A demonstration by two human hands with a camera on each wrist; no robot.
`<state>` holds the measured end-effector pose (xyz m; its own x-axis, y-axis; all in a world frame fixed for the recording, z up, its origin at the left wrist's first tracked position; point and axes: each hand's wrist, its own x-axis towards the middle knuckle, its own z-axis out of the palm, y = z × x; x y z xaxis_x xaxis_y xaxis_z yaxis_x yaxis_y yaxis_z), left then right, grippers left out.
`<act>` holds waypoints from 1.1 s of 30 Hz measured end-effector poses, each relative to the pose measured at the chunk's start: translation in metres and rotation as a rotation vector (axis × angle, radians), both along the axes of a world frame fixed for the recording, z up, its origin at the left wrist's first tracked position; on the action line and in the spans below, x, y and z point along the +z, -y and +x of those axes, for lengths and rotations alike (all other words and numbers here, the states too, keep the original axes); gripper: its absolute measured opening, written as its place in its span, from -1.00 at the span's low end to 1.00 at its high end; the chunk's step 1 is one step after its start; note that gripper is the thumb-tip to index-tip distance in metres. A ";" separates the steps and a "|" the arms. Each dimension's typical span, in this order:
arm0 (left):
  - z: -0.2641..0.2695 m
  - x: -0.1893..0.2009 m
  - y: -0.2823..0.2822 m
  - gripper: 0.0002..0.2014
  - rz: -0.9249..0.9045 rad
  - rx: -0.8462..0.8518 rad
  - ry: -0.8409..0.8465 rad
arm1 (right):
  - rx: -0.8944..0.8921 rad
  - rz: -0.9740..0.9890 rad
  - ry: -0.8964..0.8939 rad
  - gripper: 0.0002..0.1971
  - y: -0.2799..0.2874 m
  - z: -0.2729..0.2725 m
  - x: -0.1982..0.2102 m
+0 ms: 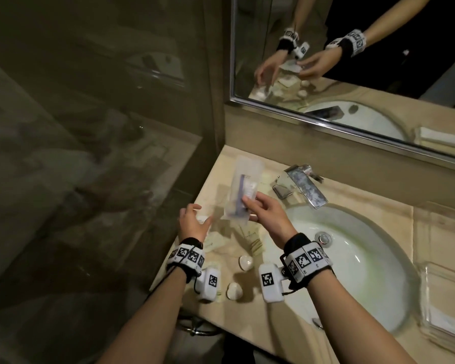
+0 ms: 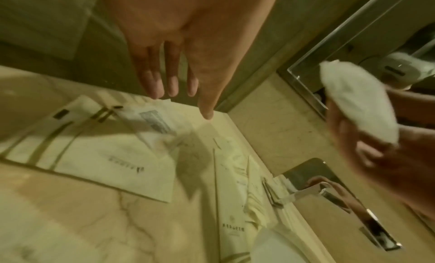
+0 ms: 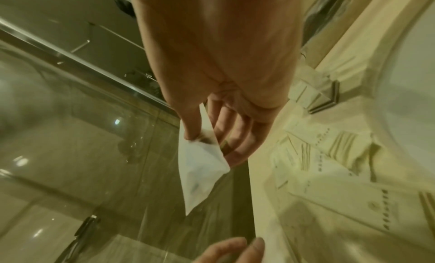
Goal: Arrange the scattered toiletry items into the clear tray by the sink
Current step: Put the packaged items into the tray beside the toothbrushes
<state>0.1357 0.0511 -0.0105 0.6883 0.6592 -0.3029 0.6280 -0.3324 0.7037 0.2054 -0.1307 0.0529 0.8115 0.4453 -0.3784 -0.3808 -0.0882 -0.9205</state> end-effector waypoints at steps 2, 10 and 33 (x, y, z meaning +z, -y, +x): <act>0.006 -0.006 0.001 -0.50 0.049 -0.022 -0.077 | -0.007 0.008 -0.015 -0.72 0.007 0.005 0.006; 0.023 -0.022 0.013 -0.48 0.130 0.002 -0.256 | -0.167 0.181 -0.288 -0.69 0.032 0.013 0.006; 0.028 -0.010 0.010 -0.51 0.028 0.131 -0.255 | -0.214 0.811 -0.638 -0.34 0.129 0.002 0.010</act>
